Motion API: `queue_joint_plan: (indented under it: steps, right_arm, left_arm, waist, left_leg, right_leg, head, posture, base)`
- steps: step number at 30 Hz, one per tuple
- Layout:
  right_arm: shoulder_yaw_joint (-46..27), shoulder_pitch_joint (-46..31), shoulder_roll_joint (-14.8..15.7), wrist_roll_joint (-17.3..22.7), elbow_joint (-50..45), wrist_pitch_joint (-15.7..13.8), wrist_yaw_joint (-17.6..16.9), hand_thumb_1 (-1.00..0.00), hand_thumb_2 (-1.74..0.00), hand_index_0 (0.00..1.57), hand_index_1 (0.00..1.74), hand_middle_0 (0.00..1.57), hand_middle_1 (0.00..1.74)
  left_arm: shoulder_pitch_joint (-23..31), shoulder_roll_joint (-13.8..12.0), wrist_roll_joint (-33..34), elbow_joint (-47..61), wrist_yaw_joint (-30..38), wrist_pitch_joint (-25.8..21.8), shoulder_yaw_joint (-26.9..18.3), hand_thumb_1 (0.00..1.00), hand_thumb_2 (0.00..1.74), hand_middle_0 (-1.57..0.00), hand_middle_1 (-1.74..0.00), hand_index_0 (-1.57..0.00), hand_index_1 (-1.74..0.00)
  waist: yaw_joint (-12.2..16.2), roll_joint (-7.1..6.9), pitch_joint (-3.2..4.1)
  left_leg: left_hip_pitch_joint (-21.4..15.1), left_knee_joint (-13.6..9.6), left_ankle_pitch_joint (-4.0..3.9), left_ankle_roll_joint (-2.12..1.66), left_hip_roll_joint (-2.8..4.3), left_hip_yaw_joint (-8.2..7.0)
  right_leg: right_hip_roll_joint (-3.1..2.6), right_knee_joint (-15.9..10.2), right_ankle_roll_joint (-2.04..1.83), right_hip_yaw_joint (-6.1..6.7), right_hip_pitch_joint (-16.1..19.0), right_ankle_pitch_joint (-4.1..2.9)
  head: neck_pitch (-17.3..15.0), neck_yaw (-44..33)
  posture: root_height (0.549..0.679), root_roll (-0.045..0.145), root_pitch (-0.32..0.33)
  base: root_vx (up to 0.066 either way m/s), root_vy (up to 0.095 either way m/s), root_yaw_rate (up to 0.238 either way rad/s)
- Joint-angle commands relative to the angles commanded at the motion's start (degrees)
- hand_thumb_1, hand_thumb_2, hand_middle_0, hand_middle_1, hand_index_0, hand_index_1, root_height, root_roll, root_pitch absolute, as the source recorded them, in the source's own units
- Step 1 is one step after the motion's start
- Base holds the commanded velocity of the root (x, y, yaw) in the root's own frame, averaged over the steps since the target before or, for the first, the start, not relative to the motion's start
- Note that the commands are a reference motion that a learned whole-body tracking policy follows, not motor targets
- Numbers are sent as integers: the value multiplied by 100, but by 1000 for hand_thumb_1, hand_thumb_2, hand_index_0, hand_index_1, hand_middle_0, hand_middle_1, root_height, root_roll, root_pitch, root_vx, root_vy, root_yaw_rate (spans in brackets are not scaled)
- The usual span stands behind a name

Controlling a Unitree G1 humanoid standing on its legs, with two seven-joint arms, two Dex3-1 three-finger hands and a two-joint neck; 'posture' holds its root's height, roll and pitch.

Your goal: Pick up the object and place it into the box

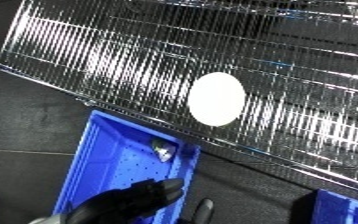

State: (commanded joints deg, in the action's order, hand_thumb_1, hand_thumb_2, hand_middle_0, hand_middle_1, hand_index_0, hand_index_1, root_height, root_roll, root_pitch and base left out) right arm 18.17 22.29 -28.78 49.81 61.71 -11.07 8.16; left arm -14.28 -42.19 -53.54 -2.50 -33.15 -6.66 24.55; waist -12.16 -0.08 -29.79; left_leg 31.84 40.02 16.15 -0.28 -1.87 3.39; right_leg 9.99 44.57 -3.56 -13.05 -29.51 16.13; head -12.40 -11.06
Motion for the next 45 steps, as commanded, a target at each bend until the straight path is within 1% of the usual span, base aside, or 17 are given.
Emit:
queue_joint_plan:
  steps: [4, 6, 8, 12, 15, 17, 19, 23, 25, 27, 30, 36, 39, 45]
  right_arm:
    - [-92, -109, 64, 88, 70, -44, 68, 0, 0, 0, 0, 0, 0]
    - [-158, -156, 123, 120, 123, -73, 129, 0, 0, 0, 0, 0, 0]
    - [-222, -193, 200, 132, 176, -100, 177, 0, 0, 0, 0, 0, 0]
    - [-310, -250, 353, 130, 237, -129, 207, 0, 0, 0, 0, 0, 0]
    - [-349, -288, 438, 111, 234, -118, 217, 0, 0, 0, 0, 0, 0]
    - [-359, -310, 488, 85, 232, -105, 223, 0, 0, 0, 0, 0, 0]
    - [-357, -323, 535, 59, 248, -105, 241, 0, 0, 0, 0, 0, 0]
    - [-328, -323, 588, 33, 287, -98, 307, 0, 0, 0, 0, 0, 0]
    - [-309, -330, 600, 27, 308, -101, 354, 0, 0, 0, 0, 0, 0]
    - [-276, -324, 612, 23, 320, -100, 410, 0, 0, 0, 0, 0, 0]
    - [-189, -260, 625, 32, 320, -66, 487, 0, 0, 0, 0, 0, 0]
    - [-48, -9, 602, -46, 328, 107, 608, 0, 0, 0, 0, 0, 0]
    - [26, 82, 579, -96, 326, 166, 665, 0, 0, 0, 0, 0, 0]
    - [165, 269, 575, -159, 310, 264, 714, 0, 0, 0, 0, 0, 0]
  left_arm:
    - [-10, 87, -775, 621, -28, -128, -320, 0, 0, 0, 0, 0, 0]
    - [1, 202, -1144, 845, 8, -231, -525, 0, 0, 0, 0, 0, 0]
    - [15, 380, -1420, 985, 53, -312, -754, 0, 0, 0, 0, 0, 0]
    - [49, 750, -1598, 1089, 91, -399, -1178, 0, 0, 0, 0, 0, 0]
    - [67, 965, -1487, 1095, 189, -590, -1403, 0, 0, 0, 0, 0, 0]
    - [60, 1084, -1309, 1065, 420, -827, -1536, 0, 0, 0, 0, 0, 0]
    - [19, 1136, -954, 973, 819, -1176, -1662, 0, 0, 0, 0, 0, 0]
    - [-116, 1102, 328, 686, 2041, -1885, -1860, 0, 0, 0, 0, 0, 0]
    - [-178, 1095, 859, 529, 2575, -2088, -1932, 0, 0, 0, 0, 0, 0]
    - [-268, 1093, 1195, 366, 2921, -2230, -1954, 0, 0, 0, 0, 0, 0]
    - [-471, 1080, 1540, 132, 3266, -2297, -1853, 0, 0, 0, 0, 0, 0]
    - [-1041, 1170, 2260, -487, 4068, -2139, -1354, 0, 0, 0, 0, 0, 0]
    - [-1278, 1216, 2305, -895, 4251, -2122, -1168, 0, 0, 0, 0, 0, 0]
    - [-1696, 1302, 2224, -1686, 4326, -2135, -920, 0, 0, 0, 0, 0, 0]
  waist:
    - [-50, -16, 0]
    - [-83, -41, 0]
    - [-120, -79, 0]
    - [-179, -170, 0]
    - [-197, -225, 0]
    - [-196, -255, 0]
    - [-188, -285, 0]
    - [-162, -345, 0]
    - [-139, -369, 0]
    - [-101, -403, 0]
    - [-21, -468, 0]
    - [193, -561, 0]
    - [305, -584, 0]
    - [490, -641, 0]
  left_leg:
    - [4, -13, 14, -1, -30, 25]
    - [1, -19, 23, -2, -52, 47]
    - [3, -11, 39, -2, -72, 73]
    - [15, 23, 70, 1, -103, 129]
    - [3, 35, 87, 3, -113, 157]
    - [-14, 40, 95, 4, -114, 167]
    - [-21, 65, 106, 7, -112, 171]
    - [-11, 155, 137, 14, -93, 161]
    - [-2, 203, 154, 20, -86, 152]
    - [8, 250, 170, 28, -77, 142]
    - [20, 317, 188, 36, -48, 119]
    - [21, 407, 210, 40, 57, 26]
    - [20, 439, 220, 39, 112, -27]
    - [82, 559, 255, 40, 208, -109]
  right_leg:
    - [12, -16, -6, -21, -4, -16]
    - [17, -20, -6, -39, 2, -16]
    - [18, -19, -5, -63, 6, -16]
    - [-5, 0, 2, -103, 12, -10]
    - [-32, 11, 17, -111, 32, 8]
    - [-48, 19, 30, -106, 50, 25]
    - [-64, 34, 42, -95, 59, 38]
    - [-94, 85, 60, -67, 60, 69]
    - [-114, 114, 65, -48, 55, 84]
    - [-140, 134, 69, -27, 51, 92]
    - [-187, 159, 78, 12, 46, 95]
    - [-270, 225, 87, 139, -15, 105]
    - [-306, 245, 87, 209, -54, 105]
    - [-366, 325, 96, 317, -166, 107]
  head:
    - [-64, 199]
    - [-90, 253]
    - [-107, 312]
    - [-139, 374]
    - [-187, 332]
    - [-193, 282]
    - [-211, 225]
    - [-242, 83]
    - [-220, -27]
    - [-205, -169]
    - [-217, -354]
    - [-127, -807]
    - [-54, -1011]
    - [63, -1312]
  posture:
    - [636, 22, 84]
    - [636, 22, 84]
    - [636, 21, 84]
    - [636, 18, 84]
    - [636, 17, 82]
    - [636, 16, 80]
    - [635, 16, 77]
    - [634, 15, 72]
    - [633, 14, 69]
    - [633, 13, 67]
    - [632, 10, 64]
    - [629, 8, 58]
    - [628, 7, 57]
    - [625, 4, 56]
  base:
    - [15, -28, 67]
    - [27, -49, 69]
    - [33, -66, 66]
    - [34, -73, 38]
    - [36, -50, -9]
    - [39, -34, -48]
    - [36, -24, -74]
    - [31, -15, -90]
    - [22, -2, -105]
    - [15, -2, -132]
    - [11, 0, -156]
    - [0, 44, -198]
    - [-12, 62, -185]
    - [-16, 44, -140]
